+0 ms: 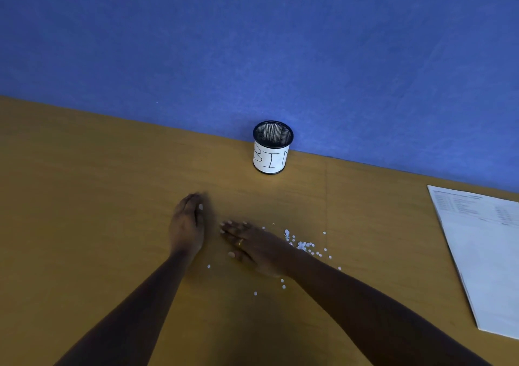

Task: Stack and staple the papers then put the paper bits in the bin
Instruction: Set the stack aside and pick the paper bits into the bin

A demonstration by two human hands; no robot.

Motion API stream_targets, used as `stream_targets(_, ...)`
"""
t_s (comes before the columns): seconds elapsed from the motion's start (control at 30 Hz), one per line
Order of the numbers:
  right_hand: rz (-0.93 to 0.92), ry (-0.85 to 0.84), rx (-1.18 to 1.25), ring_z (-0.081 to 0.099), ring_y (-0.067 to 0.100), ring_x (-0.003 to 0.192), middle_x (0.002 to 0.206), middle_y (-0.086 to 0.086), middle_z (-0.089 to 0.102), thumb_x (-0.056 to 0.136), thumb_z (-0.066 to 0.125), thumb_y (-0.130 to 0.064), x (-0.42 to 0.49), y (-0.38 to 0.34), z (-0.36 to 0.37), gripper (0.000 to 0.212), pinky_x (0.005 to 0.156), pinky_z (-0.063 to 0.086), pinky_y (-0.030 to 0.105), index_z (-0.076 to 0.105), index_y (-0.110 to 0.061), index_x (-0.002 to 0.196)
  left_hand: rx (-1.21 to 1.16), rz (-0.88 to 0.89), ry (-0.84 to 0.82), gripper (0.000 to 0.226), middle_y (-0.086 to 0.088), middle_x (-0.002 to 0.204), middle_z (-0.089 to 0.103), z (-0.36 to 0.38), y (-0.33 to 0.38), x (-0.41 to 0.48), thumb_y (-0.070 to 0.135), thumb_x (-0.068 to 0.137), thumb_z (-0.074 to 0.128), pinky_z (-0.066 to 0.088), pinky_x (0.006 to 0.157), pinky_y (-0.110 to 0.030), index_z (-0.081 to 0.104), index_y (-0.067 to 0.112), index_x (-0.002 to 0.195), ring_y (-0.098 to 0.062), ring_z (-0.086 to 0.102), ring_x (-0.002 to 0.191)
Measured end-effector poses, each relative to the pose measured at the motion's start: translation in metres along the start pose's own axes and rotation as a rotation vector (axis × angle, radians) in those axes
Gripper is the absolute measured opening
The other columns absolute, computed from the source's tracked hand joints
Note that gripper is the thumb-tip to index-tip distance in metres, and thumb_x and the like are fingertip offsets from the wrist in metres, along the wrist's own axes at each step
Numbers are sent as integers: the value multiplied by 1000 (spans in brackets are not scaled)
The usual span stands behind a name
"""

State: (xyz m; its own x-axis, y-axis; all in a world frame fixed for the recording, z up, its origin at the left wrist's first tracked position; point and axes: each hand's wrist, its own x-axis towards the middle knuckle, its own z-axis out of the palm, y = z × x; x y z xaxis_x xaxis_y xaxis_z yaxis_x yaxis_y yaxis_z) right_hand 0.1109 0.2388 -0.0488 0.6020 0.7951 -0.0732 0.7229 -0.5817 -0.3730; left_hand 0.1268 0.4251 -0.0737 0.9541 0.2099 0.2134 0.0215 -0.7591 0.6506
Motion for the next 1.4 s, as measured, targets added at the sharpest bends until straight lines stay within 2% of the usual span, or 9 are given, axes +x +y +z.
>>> stream_targets(0.2, 10, 19, -65, 15, 18, 145, 156, 8, 19, 87, 4, -54, -22, 8, 6, 78, 115, 0, 23, 22, -6, 146, 29, 16, -29, 33, -18, 130, 54, -1, -4, -10, 8, 95, 43, 39, 100, -38, 56, 0, 124, -34, 48, 124)
stream_targets(0.43, 123, -1, -87, 25, 22, 142, 153, 10, 28, 88, -1, -55, -49, 11, 2, 81, 116, 4, 33, 30, -6, 144, -179, -28, -82, 39, -19, 124, 59, -18, -6, -13, 19, 93, 39, 38, 96, -31, 57, -2, 121, -32, 53, 117)
stream_targets(0.57, 164, 44, -231, 56, 18, 121, 130, 5, 59, 98, 3, -44, -48, 1, 6, 71, 106, 35, 41, 59, -10, 124, -312, -93, -55, 28, -19, 124, 59, -28, -6, -12, 4, 97, 42, 35, 95, -25, 60, -2, 118, -31, 53, 118)
stream_targets(0.67, 116, 156, -295, 59, 12, 117, 125, -1, 63, 95, 22, -43, -39, -20, 19, 55, 97, 50, 35, 64, -17, 118, -285, -69, -51, 28, -20, 124, 59, -31, -9, -18, 2, 96, 42, 35, 94, -26, 60, -3, 117, -31, 53, 117)
stream_targets(0.83, -34, 72, -133, 20, 19, 144, 155, 8, 24, 93, 32, -41, -18, -70, 31, 62, 118, 6, 40, 27, -8, 144, -171, -15, -128, 31, -22, 125, 57, -34, -15, -26, 11, 96, 43, 36, 97, -31, 58, -5, 119, -35, 52, 118)
stream_targets(1.03, 107, 36, -237, 19, 20, 144, 155, 9, 21, 85, 28, -60, -14, -72, 39, 81, 117, 4, 47, 23, -5, 145, 71, 84, -195, 49, -17, 133, 52, -33, -16, -41, 28, 88, 36, 36, 104, -41, 57, 2, 124, -34, 44, 127)
stream_targets(1.17, 276, -31, -251, 52, 14, 126, 136, 3, 55, 79, 16, -71, -33, -52, 33, 86, 104, 39, 44, 53, -12, 130, 141, 92, -203, 51, -16, 136, 50, -30, -15, -43, 31, 87, 36, 34, 107, -44, 55, 4, 126, -34, 42, 130)
stream_targets(1.3, 358, 35, -251, 57, 11, 119, 130, -1, 60, 86, -3, -67, -53, -30, 27, 89, 99, 43, 40, 58, -15, 125, 198, 80, -211, 56, -13, 141, 46, -30, -12, -47, 36, 87, 33, 32, 108, -45, 51, 7, 131, -32, 38, 134)
stream_targets(1.4, 397, 64, -304, 56, 12, 121, 131, 1, 59, 87, -2, -66, -69, -17, 24, 89, 96, 48, 43, 58, -13, 125, 224, 78, -214, 57, -11, 144, 43, -30, -8, -50, 38, 88, 31, 28, 110, -45, 48, 9, 134, -30, 33, 137)
